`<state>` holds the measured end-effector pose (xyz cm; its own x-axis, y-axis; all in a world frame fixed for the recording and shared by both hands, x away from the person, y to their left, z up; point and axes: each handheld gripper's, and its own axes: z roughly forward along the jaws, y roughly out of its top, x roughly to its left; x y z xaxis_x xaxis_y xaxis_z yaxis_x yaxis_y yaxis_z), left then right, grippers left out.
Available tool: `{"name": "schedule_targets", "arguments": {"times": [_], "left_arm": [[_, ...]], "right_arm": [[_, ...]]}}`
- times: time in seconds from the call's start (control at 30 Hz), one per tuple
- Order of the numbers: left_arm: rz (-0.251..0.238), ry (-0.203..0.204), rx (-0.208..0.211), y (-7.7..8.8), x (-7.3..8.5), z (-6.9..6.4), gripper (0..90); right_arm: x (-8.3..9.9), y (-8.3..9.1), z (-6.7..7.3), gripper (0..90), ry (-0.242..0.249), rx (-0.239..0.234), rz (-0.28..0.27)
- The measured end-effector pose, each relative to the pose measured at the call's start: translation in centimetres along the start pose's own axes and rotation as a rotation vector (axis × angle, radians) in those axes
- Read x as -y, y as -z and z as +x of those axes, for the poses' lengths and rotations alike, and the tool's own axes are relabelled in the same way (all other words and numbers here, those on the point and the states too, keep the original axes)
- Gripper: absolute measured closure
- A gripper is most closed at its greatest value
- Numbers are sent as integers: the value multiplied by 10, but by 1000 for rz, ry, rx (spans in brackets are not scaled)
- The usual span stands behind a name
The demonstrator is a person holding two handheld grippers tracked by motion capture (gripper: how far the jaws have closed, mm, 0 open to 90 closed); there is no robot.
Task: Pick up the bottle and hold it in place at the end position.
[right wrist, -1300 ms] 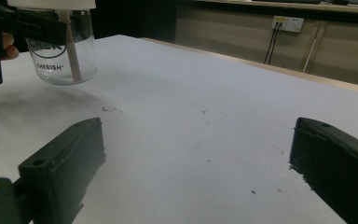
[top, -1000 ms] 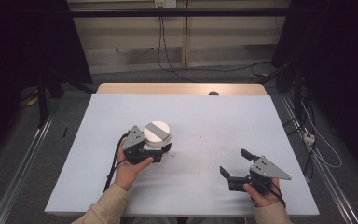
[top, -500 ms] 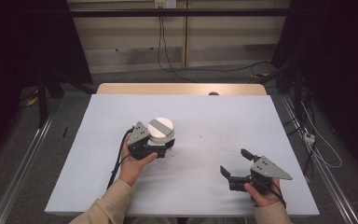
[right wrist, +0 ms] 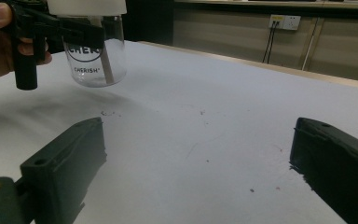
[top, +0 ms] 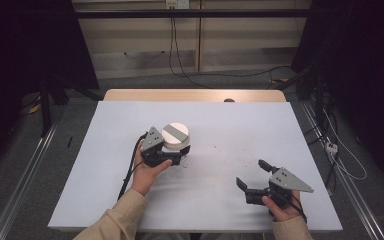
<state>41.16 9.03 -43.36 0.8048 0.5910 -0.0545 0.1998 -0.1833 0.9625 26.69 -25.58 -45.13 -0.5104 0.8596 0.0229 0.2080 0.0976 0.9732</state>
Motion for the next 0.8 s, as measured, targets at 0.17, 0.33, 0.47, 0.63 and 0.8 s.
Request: {"name": "schedule_targets", "arguments": {"times": [0.17, 0.33, 0.47, 0.63, 0.8], "left_arm": [[3, -2, 1, -5, 1, 1, 184], [0, 0, -7, -8, 2, 4, 185], [0, 1, -19, -9, 2, 6, 184], [8, -6, -24, -12, 2, 8, 185], [15, -13, -18, -17, 1, 8, 184]], "right_arm": [[0, 0, 0, 26, -2, 2, 0], [0, -1, 0, 27, -1, -2, 1], [0, -1, 0, 27, -1, -2, 2], [0, -1, 0, 27, 1, -1, 0], [0, 0, 0, 27, 2, 3, -1]]}}
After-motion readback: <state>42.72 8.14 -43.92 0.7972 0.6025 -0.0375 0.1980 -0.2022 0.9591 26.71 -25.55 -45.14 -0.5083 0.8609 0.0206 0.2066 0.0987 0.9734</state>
